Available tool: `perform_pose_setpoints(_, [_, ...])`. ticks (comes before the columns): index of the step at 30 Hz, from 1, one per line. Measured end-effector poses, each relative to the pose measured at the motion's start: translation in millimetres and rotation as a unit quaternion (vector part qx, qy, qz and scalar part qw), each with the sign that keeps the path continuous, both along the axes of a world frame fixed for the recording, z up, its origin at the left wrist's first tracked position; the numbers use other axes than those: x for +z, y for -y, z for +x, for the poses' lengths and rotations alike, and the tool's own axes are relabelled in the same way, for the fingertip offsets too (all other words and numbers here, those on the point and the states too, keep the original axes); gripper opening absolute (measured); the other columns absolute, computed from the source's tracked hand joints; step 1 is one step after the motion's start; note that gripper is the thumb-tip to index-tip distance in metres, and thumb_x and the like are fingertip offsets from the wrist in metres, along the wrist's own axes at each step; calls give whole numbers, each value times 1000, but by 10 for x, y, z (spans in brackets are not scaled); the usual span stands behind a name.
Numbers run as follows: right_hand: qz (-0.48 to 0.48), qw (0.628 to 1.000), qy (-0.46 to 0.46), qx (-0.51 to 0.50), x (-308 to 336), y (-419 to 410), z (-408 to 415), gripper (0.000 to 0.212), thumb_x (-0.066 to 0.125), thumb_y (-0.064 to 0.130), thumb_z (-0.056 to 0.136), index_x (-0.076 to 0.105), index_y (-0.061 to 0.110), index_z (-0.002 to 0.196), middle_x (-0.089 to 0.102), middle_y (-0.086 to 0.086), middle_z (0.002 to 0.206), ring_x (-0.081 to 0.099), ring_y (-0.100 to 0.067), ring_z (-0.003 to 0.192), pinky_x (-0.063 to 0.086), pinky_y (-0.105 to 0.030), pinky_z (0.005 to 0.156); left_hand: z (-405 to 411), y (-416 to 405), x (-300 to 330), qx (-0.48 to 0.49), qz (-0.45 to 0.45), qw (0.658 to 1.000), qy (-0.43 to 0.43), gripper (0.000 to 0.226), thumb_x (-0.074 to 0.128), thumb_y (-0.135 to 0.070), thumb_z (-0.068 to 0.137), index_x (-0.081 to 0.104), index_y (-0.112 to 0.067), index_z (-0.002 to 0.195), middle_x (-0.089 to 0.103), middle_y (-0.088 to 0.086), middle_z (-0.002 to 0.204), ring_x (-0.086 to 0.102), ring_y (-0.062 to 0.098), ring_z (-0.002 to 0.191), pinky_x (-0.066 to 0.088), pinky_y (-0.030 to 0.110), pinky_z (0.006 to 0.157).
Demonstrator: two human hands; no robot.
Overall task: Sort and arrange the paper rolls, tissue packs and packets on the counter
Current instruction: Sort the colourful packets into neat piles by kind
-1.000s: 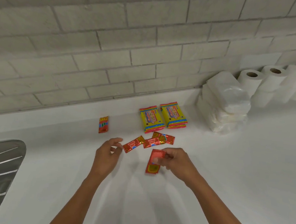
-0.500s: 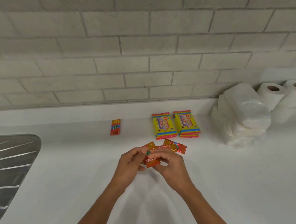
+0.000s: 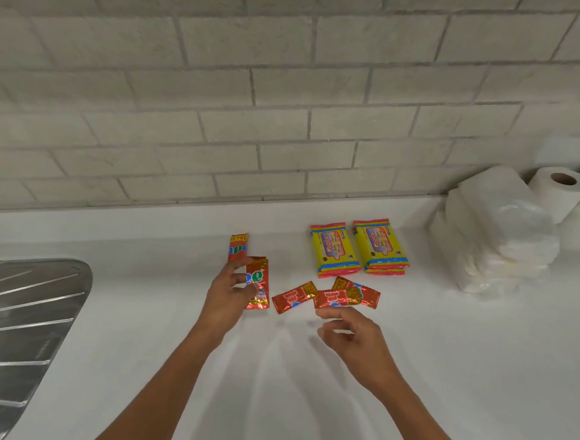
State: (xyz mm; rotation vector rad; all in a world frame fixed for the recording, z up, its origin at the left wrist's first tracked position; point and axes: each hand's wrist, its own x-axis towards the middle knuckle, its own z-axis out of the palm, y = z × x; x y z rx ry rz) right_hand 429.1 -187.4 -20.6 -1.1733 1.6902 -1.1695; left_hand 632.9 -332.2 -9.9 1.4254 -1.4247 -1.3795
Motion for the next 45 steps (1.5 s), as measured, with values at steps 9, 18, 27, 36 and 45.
perform_pose_setpoints(9, [51,998,-21,-31,-146,85,-98,20,73,21,88,72,29,106,69,14,108,65,1,91,48,-7,72,172,676,-223,34,-4,994,105,48,72,-12,87,57,-23,131,66,5,124,67,22,106,57,38,91])
perform_pose_setpoints(18, [65,996,-33,-50,-249,204,-150,19,74,20,87,71,31,102,70,14,104,65,3,88,48,-6,70,-145,1292,-313,-1,-69,977,200,42,72,-17,87,63,-17,128,69,3,117,67,21,103,58,40,91])
perform_pose_setpoints(27, [86,993,-40,-71,-333,169,-242,18,73,19,88,71,31,101,70,13,103,66,-5,89,49,-8,71,-307,1526,-504,-21,-125,924,360,41,72,-25,88,66,-14,127,69,9,120,63,30,110,52,42,91])
perform_pose_setpoints(36, [93,992,-41,-69,-355,152,-248,17,72,19,89,71,29,103,70,12,104,65,-6,91,48,-6,71,-217,1473,-560,-75,-166,868,462,47,61,-43,94,61,-13,129,56,12,120,57,32,110,53,43,82])
perform_pose_setpoints(45, [92,992,-40,-72,-331,144,-245,20,72,17,89,69,35,98,69,14,103,65,-5,91,48,-6,71,-164,1466,-581,-82,-172,867,461,47,60,-43,95,60,-13,131,56,11,122,57,31,110,52,44,83])
